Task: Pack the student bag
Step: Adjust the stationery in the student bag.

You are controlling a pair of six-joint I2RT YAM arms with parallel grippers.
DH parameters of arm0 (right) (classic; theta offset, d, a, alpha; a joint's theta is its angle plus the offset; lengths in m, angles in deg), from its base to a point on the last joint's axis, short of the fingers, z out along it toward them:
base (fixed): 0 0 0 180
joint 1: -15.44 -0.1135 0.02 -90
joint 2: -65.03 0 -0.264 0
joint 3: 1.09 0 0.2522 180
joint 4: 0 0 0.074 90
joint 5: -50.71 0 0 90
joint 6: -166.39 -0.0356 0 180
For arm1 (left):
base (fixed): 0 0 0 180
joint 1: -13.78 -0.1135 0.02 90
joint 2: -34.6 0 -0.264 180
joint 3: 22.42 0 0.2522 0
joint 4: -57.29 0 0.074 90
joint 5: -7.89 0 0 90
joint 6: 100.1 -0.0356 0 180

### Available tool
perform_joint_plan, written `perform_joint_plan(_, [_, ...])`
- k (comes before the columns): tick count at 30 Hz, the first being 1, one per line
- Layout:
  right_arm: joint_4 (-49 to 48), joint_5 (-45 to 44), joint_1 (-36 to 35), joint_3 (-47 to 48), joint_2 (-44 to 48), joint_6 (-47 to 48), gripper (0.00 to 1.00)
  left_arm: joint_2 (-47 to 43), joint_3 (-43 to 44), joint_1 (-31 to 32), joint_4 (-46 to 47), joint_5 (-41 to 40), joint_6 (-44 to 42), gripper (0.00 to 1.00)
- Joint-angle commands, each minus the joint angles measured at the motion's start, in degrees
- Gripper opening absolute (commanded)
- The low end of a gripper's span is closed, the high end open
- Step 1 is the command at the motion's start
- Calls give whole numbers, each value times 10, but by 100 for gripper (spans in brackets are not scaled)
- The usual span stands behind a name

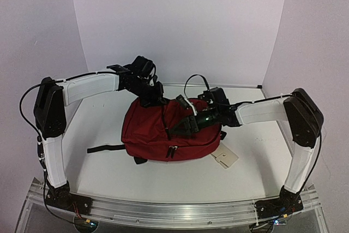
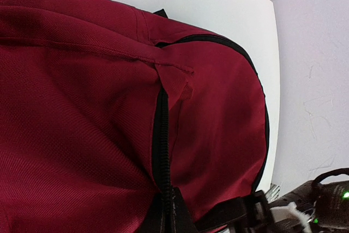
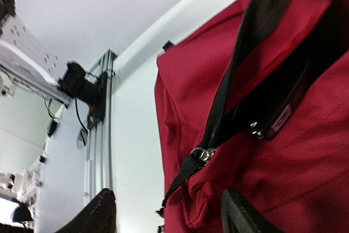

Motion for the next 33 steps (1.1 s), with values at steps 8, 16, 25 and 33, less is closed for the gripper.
perform_joint_plan(8, [-53, -91, 33, 37, -31, -202, 14, -5, 94, 1, -72, 21, -62, 0])
perform_joint_plan(16, [-84, -72, -34, 81, -91, -233, 0, 16, 114, 1, -74, 24, -55, 0])
perform_joint_plan(25, [-138, -70, -62, 180, -179, -287, 0, 33, 126, 6, -39, 62, -46, 0])
perform_joint_plan(33, [-164, -67, -28, 96, -96, -262, 34, -7, 92, 3, -35, 47, -39, 0])
